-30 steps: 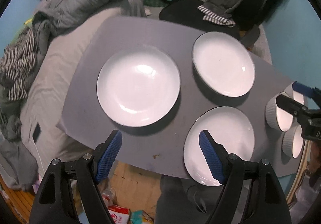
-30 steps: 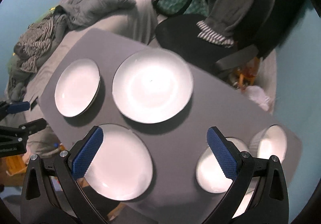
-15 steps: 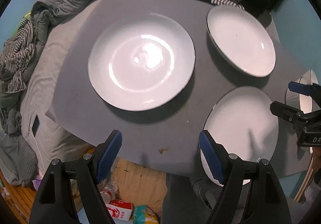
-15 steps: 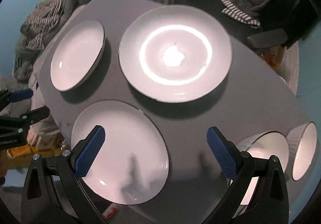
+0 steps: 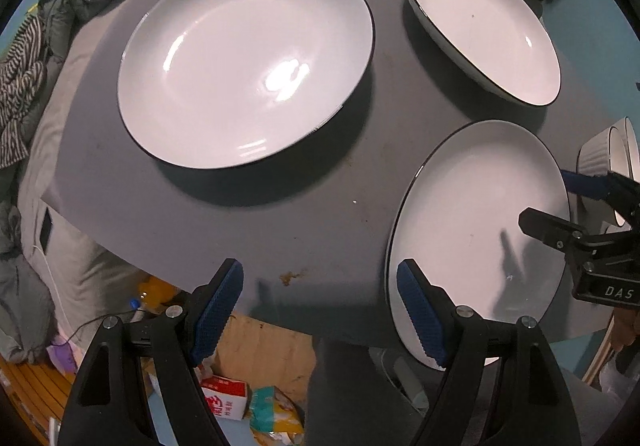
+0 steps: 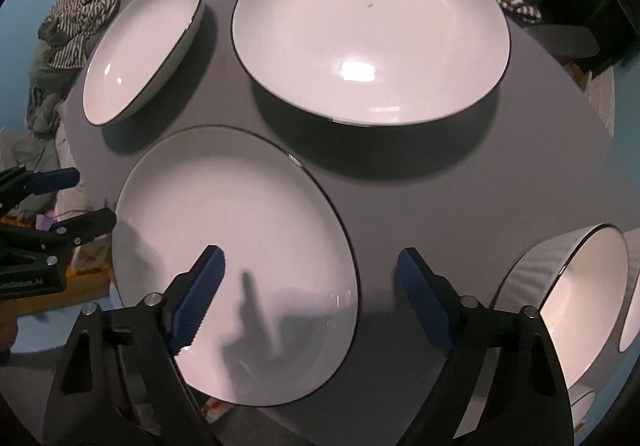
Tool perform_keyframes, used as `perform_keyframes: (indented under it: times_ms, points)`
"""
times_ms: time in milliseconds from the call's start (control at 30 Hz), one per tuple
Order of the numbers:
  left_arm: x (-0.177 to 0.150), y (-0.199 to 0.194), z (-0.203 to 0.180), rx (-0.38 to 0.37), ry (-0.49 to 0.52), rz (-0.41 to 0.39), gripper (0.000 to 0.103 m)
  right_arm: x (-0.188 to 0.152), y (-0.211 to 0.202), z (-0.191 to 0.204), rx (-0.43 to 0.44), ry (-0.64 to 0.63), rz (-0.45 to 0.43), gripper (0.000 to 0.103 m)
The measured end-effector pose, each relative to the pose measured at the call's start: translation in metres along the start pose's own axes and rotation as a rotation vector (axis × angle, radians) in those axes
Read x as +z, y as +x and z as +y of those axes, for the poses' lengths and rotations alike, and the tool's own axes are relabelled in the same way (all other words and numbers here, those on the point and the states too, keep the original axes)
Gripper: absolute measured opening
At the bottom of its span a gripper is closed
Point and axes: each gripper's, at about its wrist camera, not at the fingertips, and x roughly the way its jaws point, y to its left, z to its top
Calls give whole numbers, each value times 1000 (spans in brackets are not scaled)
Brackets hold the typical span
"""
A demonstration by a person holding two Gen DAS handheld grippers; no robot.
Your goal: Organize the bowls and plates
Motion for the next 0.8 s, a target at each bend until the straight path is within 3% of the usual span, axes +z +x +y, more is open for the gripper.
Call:
perform_keyframes:
  times_ms: [267, 400, 533, 633, 700, 800]
  points:
    - [2, 16, 0, -32, -4, 26, 80, -5, 9, -10, 52, 33, 48, 58]
    - [-1, 21, -3, -48, -3, 33, 71, -3, 7, -15, 59, 53, 44, 45]
    - [-2, 26, -7, -59, -5, 47, 68, -8, 5, -23, 56, 74, 43, 32]
    - [-3, 27, -6, -67, -12, 53, 66, -7, 3, -30, 71, 90, 48, 30]
    - [-5, 30, -5, -70, -20, 59, 54, -7, 2, -33, 81, 91, 52, 30]
    - [-9, 32, -8, -96, -42, 65, 50, -10, 5, -39, 85, 85, 55, 30]
